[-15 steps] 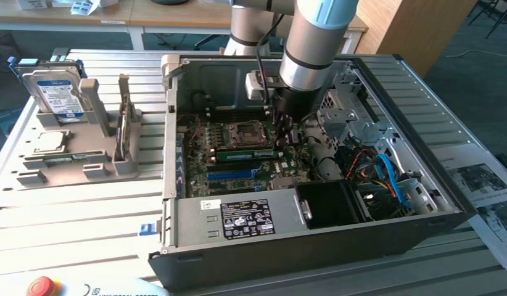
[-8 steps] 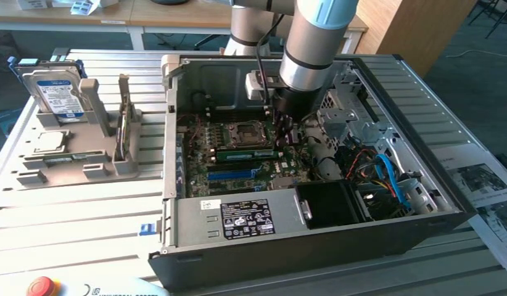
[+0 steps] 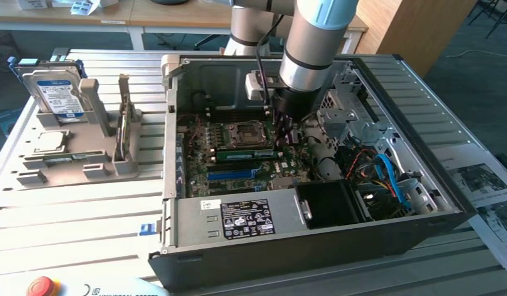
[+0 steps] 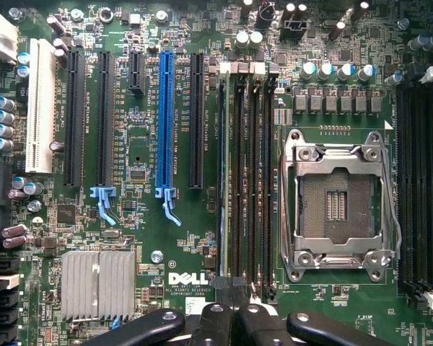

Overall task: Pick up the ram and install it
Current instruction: 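Press down the ram until it locks into place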

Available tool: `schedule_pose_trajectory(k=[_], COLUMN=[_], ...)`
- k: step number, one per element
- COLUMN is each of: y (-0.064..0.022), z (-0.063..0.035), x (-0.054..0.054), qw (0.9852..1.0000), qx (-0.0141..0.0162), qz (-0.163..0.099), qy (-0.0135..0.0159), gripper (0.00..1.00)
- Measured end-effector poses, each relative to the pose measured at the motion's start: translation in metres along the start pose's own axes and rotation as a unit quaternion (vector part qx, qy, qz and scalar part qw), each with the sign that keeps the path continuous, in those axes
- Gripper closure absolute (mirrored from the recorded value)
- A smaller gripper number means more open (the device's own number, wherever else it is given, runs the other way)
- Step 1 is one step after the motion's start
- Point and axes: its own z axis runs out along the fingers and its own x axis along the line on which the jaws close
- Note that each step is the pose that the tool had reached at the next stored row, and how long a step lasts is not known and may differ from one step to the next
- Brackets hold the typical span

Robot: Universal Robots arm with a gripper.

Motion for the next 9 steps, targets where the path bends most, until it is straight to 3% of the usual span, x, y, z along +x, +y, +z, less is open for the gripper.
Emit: schedule_pose_trajectory(k=[9], y=[0.0000], z=[0.0010], x=[0.0000], qw=[1.0000], qx=[0.0000], qz=[0.000], qy=[-0.0001], gripper=[0.89])
